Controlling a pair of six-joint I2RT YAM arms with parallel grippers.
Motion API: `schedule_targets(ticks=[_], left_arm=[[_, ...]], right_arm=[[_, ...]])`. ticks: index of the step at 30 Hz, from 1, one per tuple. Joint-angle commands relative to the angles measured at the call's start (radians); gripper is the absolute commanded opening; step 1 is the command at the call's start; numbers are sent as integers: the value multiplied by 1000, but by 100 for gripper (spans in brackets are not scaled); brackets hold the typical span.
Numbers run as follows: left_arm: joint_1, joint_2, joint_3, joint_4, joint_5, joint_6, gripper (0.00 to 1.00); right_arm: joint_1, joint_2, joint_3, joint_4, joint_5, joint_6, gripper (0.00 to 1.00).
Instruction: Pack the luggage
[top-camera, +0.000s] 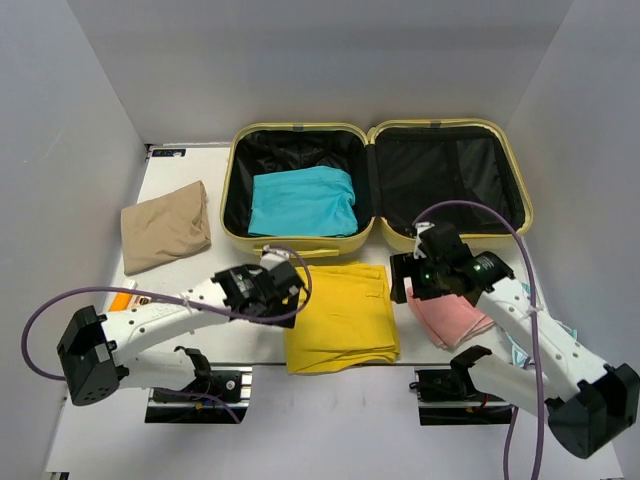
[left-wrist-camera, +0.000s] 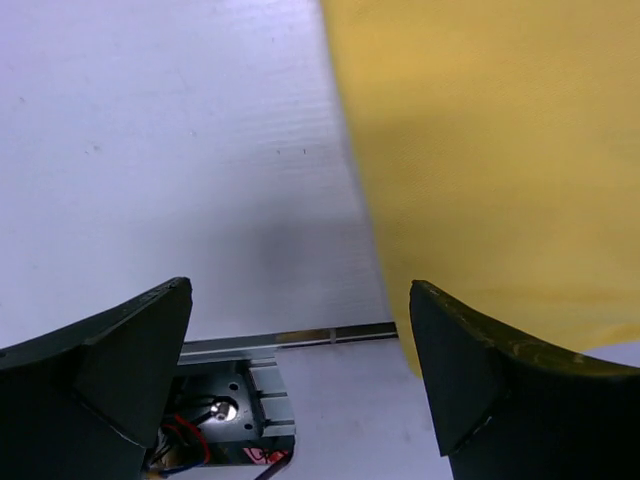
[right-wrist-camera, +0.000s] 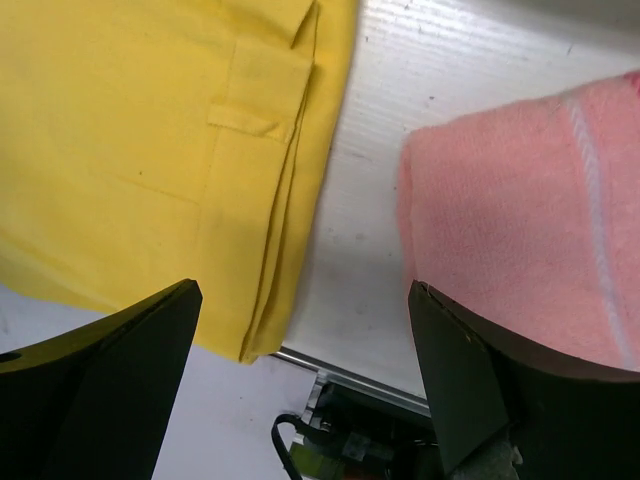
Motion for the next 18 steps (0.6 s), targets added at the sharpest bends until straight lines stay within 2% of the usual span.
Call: schedule_targets(ticks=[1,11,14,16,18], left_arm=[[-75,-40,-81,95,-134,-170,100],[-86,-32,-285,436,-134,-230,100],[-43,-33,-351,578,-54,-216,100],[-3,-20,-374,643,-2,-227,100],[10,-7,-391,667,33,-225,100]], right_arm=[[10,-42,-37,28,-25,36,90],[53,65,-208,267,-96,76,90],[68,123,-225,319,-92,81,90],[86,157,-251,335,-75,102,88],[92,177,-284,362,-52,117,80]])
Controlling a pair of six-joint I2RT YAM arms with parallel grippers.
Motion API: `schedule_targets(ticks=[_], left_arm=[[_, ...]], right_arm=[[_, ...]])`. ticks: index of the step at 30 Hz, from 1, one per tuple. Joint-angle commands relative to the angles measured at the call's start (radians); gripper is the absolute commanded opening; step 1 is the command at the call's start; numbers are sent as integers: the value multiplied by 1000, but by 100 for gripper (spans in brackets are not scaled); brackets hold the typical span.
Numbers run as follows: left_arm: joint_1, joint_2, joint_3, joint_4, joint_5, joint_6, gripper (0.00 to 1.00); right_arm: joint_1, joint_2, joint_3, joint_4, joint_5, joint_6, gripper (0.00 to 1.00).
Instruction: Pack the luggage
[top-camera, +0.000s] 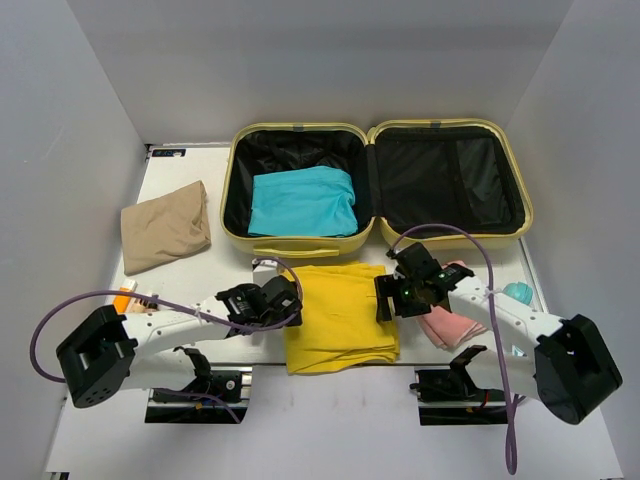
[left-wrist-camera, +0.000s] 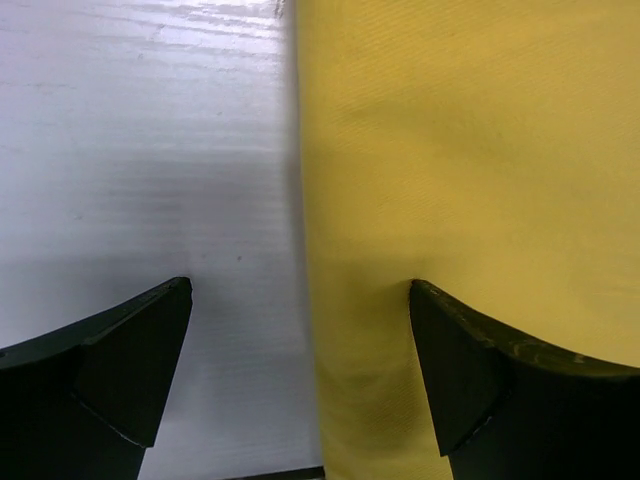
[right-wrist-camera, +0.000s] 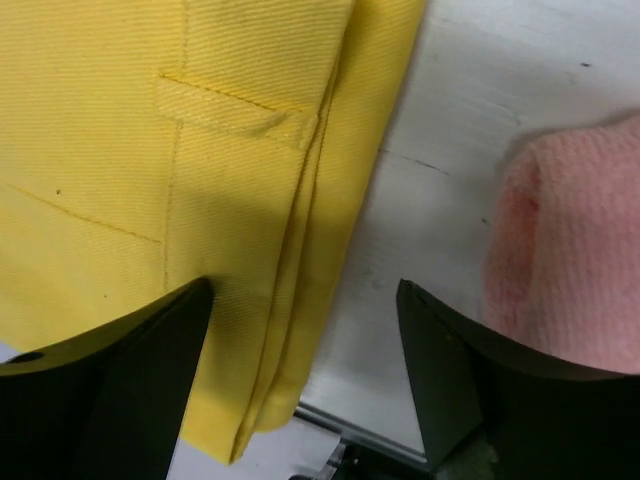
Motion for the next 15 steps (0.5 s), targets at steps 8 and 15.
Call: schedule_targets(ticks=[8,15], left_arm=[[30,90,-75,354,169,-3,98],[31,99,-71,336,207,-8,42]], right_arm=[[45,91,-122,200,18,72,48],[62,93,-156,227,47,99,32]])
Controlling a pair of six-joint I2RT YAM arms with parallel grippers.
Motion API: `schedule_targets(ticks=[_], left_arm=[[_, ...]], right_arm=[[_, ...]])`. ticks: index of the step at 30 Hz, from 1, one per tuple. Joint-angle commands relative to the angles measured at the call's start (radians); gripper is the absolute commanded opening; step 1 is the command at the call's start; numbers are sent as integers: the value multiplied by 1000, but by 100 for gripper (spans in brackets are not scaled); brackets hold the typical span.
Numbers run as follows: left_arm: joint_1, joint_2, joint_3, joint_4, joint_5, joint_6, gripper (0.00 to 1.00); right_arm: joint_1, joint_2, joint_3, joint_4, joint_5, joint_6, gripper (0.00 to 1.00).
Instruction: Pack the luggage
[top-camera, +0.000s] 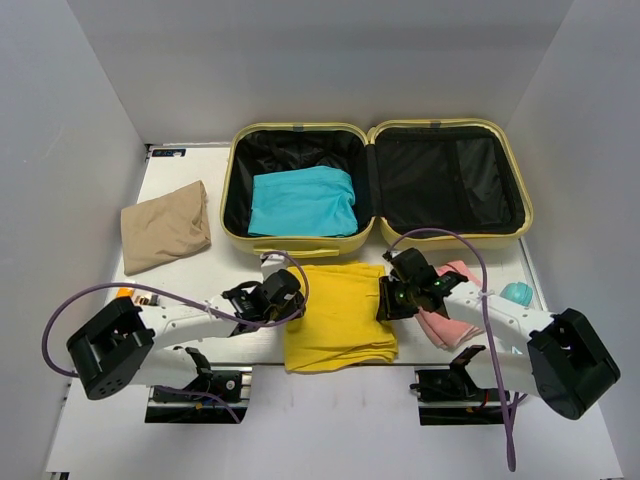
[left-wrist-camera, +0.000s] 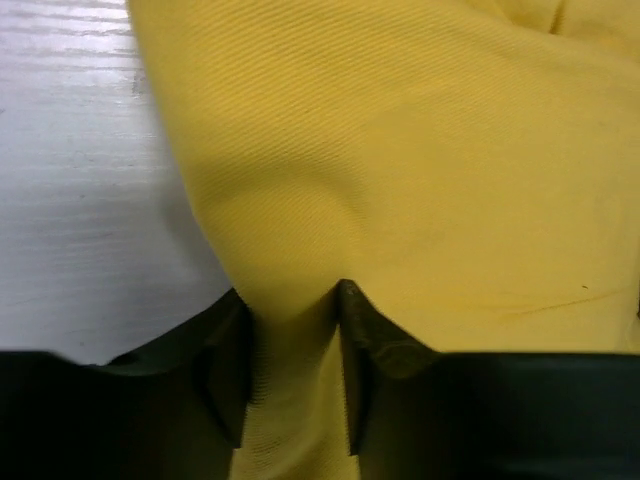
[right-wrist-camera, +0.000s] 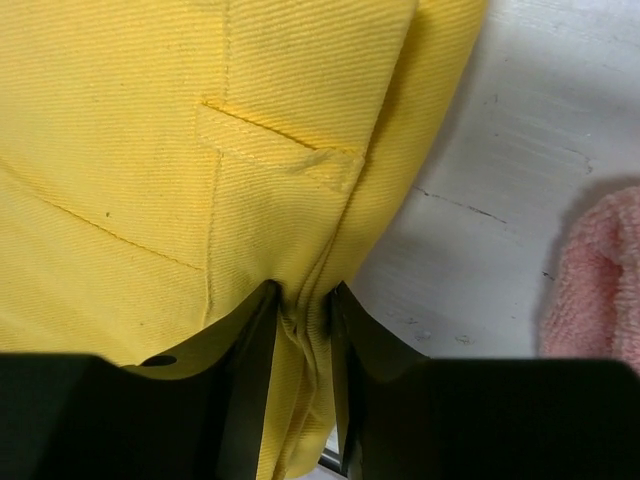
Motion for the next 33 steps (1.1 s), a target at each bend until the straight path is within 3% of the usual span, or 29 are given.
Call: schedule_targets(ticks=[1,7,8,12,15,18,19,22,26,33], left_arm=[[-10,-1,-17,-7,105,-13,38],[-24,-100,24,-34,100,61,11],[-33,-107,35,-33,105,125,0],[-84,-101,181,-152,79,240,0],[-125,-91,306,-240,50,332,0],[-162,-58,437,-333,16,435,0],[-164,-45,511,-349,10,475,0],[-191,-1,619,-432,-15,549,0],[-208,59,800,-513,-93,612,0],[-144,171,1006,-515,-154,750,0]], right_arm=[[24,43,-74,30,79,13,32],[28,4,-101,28,96,26,29],[28,-5,-105,37,96,26,29],[31,-31,-99,44,90,3,29],[26,-83,-84,24,87,-23,39],[23,-178,-49,-13,126,-30,59],[23,-212,-41,-22,142,-30,75],[20,-284,-12,-93,249,-19,89],[21,-381,25,-188,466,36,89],[17,-523,56,-243,651,53,91]])
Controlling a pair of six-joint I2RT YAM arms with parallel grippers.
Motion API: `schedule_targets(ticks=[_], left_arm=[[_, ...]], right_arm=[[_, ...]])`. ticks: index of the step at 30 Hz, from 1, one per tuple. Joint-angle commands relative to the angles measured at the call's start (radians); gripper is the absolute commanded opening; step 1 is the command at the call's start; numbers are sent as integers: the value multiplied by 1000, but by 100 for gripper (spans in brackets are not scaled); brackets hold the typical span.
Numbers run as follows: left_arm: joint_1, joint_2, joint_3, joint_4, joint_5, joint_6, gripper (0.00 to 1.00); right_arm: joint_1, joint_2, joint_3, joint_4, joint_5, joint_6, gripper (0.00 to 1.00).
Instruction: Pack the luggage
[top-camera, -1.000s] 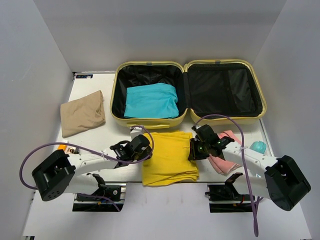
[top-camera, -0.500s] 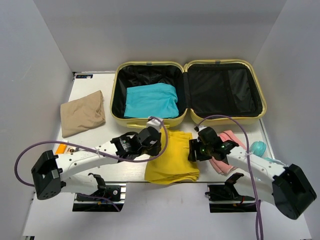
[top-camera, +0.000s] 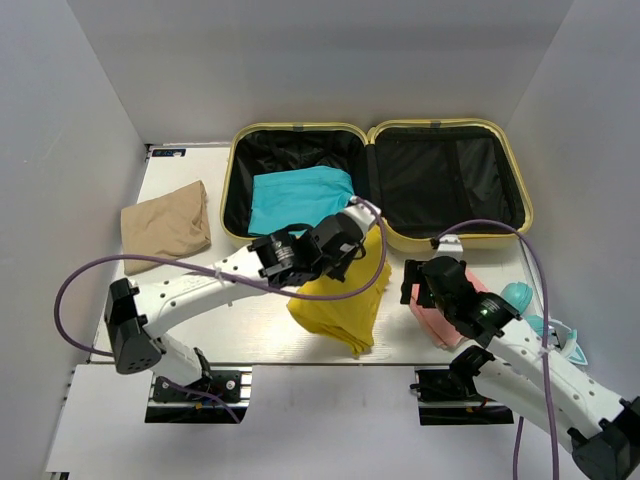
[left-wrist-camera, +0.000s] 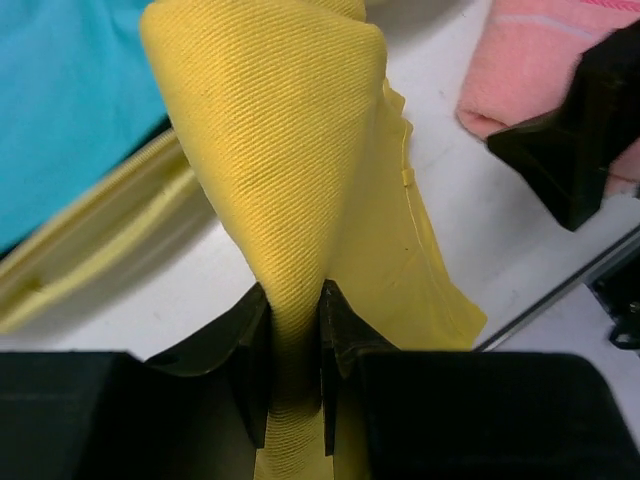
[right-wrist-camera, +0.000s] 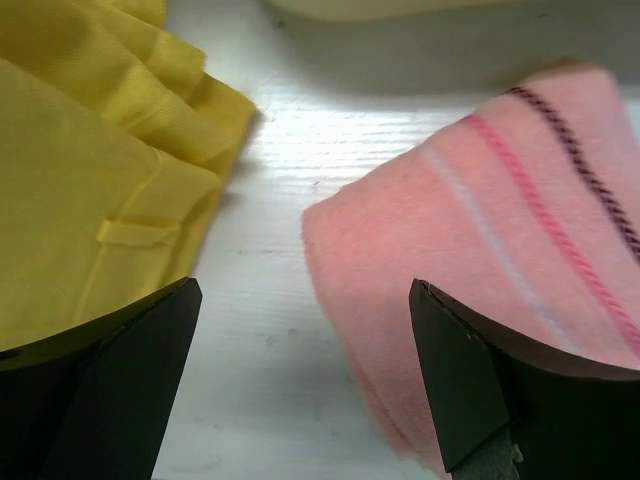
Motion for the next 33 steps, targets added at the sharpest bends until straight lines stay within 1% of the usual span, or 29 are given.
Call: schedule_targets(ticks=[1,2,3,6,7,8,9,10,11,12,17,18,19,20,21,23,27,28,30,33], left_arm=[[50,4,141,71,-54,128,0],[64,17,171,73,-52,141,0],[107,23,190,75,-46,168,0],[170,64,250,108,24,201,0],[234,92,264,108,73,202,0],[254,106,334,96,93,202,0],[274,132,362,84,112,205,0],[332,145,391,75,179,205,0],[354,182,415,62,193,208,0],[372,196,488,62,199,208,0],[547,288,606,64,317,173,0],[584,299,624,62,371,166,0],[604,317,633,65,391,138,0],[669,343,638,71,464,118,0],[670,343,638,71,465,112,0],[710,382,636,90,481,104,0],[774,468,687,87,506,61,0],[811,481,687,107,526,32,0],[849,495,648,127,538,6,0],[894,512,565,206,551,-48,0]], right_arm=[[1,-56,49,-48,177,25,91],[3,-59,55,-51,190,25,91],[0,-71,63,-63,221,17,91],[0,-81,81,-83,258,17,91],[1,-81,85,-80,264,15,91],[0,-81,94,-81,269,15,91],[-2,-78,92,-75,290,14,91],[0,-76,95,-69,296,6,91],[1,-70,97,-66,309,2,91],[-3,-65,98,-61,313,-1,91],[1,-18,112,-22,349,-15,91],[1,-3,112,-6,356,-26,91],[-2,4,115,3,367,-31,91],[-2,35,128,6,379,-37,91],[-2,36,128,11,379,-40,91],[-3,65,135,23,387,-44,91],[-2,105,146,67,395,-51,91],[-2,122,157,67,393,-58,91],[-5,143,163,67,393,-60,91],[-2,180,175,71,390,-67,91]])
